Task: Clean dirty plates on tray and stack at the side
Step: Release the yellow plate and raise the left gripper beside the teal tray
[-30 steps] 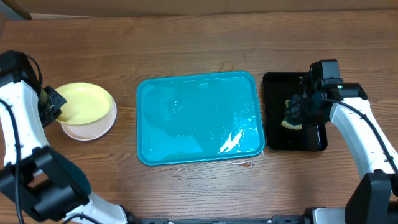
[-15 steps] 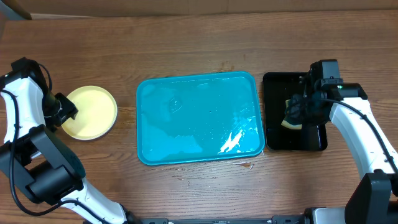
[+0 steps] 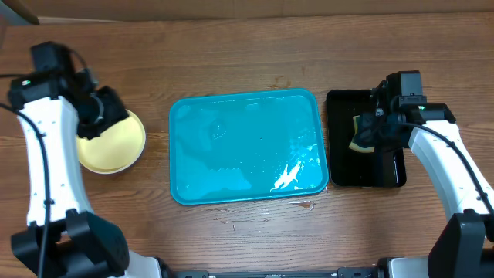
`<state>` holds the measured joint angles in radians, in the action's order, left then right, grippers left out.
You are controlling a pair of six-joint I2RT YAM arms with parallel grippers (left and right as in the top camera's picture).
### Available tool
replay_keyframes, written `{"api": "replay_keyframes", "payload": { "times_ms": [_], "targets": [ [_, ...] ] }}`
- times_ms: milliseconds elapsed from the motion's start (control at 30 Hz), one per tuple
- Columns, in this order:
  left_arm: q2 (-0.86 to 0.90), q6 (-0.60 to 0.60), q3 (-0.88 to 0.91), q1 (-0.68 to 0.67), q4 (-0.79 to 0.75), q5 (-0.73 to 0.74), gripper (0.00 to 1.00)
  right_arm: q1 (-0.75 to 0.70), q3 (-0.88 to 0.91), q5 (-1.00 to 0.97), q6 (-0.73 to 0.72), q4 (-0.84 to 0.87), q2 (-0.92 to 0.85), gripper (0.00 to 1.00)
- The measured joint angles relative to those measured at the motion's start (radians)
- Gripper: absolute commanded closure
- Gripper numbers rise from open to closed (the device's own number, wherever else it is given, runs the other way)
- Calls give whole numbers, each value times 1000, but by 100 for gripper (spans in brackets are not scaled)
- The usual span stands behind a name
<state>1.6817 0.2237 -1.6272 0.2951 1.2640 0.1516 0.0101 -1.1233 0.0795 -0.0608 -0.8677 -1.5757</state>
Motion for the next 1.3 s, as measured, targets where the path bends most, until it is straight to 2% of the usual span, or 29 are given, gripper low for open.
{"api": "replay_keyframes", "payload": {
  "times_ms": [67, 267, 500, 567, 733, 967, 1100, 1300],
  "targets": [
    [-11, -14, -1, -58, 24, 6, 38, 0, 0, 3, 14, 0, -17, 96],
    [-6, -29, -1, -196, 46, 10, 26, 0, 0, 2, 36, 24, -133, 96],
    [-6, -37, -1, -306, 48, 10, 22, 0, 0, 3, 37, 81, -273, 92],
    [-6, -38, -1, -322, 48, 10, 21, -1, -2, 6, 38, 83, -276, 96],
    [-6, -40, -1, -344, 49, 10, 21, -1, -17, 10, 27, 56, -279, 96],
    [-6, -40, -1, -343, 49, 10, 20, -1, -144, 10, 10, -76, -282, 96],
    [-6, -40, -1, -343, 49, 10, 20, -1, -198, 10, -3, -88, -266, 96],
    [-6, -40, -1, -343, 49, 10, 19, -1, -179, 10, -14, -74, -258, 96]
  ]
}}
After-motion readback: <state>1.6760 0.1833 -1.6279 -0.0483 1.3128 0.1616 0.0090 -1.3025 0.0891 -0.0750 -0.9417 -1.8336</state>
